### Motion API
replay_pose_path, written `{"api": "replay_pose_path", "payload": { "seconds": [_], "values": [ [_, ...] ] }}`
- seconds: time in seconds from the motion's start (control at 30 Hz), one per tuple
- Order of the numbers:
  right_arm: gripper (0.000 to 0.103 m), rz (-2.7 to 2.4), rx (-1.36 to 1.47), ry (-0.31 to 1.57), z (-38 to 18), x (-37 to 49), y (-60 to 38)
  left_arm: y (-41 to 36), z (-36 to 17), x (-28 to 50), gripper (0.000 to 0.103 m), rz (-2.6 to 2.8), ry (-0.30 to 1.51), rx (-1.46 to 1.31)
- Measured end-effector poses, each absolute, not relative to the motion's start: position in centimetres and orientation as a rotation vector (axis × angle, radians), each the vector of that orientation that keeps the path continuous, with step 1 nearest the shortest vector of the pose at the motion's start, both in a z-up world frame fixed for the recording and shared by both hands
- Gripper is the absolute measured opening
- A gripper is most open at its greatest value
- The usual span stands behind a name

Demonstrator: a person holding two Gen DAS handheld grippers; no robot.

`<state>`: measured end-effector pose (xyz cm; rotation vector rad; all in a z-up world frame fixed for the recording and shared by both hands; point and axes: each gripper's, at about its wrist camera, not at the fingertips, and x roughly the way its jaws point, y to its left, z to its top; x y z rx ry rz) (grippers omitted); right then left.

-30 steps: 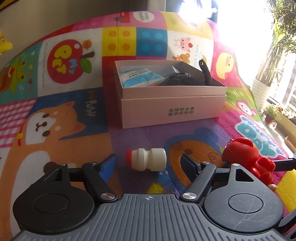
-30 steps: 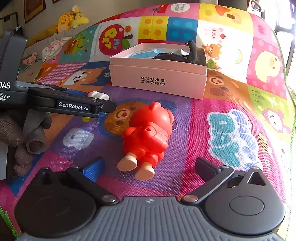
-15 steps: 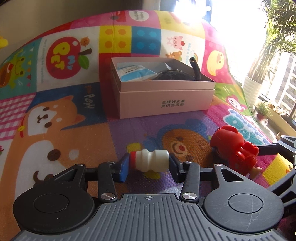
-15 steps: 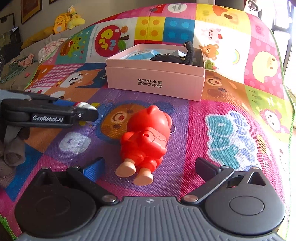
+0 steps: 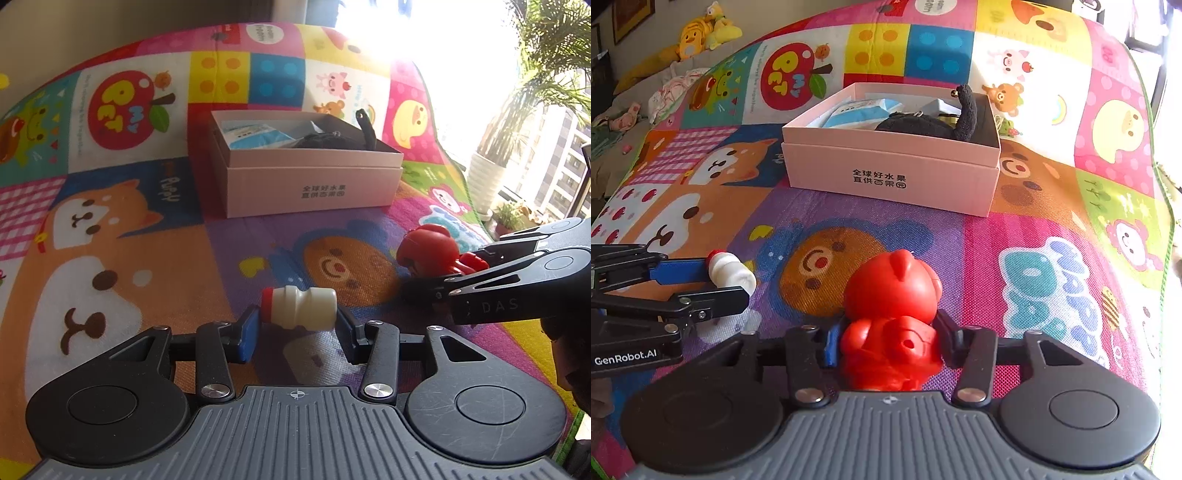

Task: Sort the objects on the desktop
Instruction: 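Lift the yogurt bottle in the left tool while the right tool lifts the red figure over the pink box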

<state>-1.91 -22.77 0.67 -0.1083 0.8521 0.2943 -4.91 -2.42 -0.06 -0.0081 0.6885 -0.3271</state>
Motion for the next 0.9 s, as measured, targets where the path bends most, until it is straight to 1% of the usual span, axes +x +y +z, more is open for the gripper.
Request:
{"api": "replay_pose_path", "payload": {
  "seconds": [0.1, 0.17, 0.3, 0.4, 0.53, 0.67, 0.83, 0.87, 0.9],
  "values": [
    [0.048, 0.333, -0.085, 0.879, 1.4, -2.4, -23.3, -2.4, 0.3, -5.4, 0.048, -0.331, 0.677, -0.002],
    [0.048, 0.343, -0.086, 0.862, 2.6, -3.0, -23.7, -2.5, 1.0, -5.9, 0.048, -0.343, 0.66, 0.004],
    [0.048, 0.338, -0.089, 0.706, 7.9, -4.5, -25.1, -2.7, 4.0, -6.1, 0.048, -0.358, 0.577, 0.067],
    [0.048, 0.347, -0.051, 0.549, 13.5, -4.9, -26.5, -3.0, 6.8, -5.0, 0.048, -0.349, 0.486, 0.111],
    [0.048, 0.351, -0.042, 0.438, 18.2, -3.3, -26.9, -4.0, 9.3, -2.1, 0.048, -0.334, 0.388, 0.135],
    [0.048, 0.311, -0.058, 0.418, 19.3, 0.6, -26.0, -5.1, 9.1, 2.2, 0.048, -0.318, 0.391, 0.137],
    [0.048, 0.321, -0.023, 0.5, 17.8, 6.5, -24.3, -6.1, 5.9, 7.2, 0.049, -0.297, 0.414, 0.116],
    [0.048, 0.32, -0.02, 0.515, 17.4, 7.5, -23.9, -6.1, 5.3, 8.0, 0.05, -0.291, 0.42, 0.105],
    [0.048, 0.317, -0.017, 0.534, 16.8, 8.7, -23.4, -6.0, 4.7, 8.6, 0.056, -0.288, 0.437, 0.092]
  ]
}}
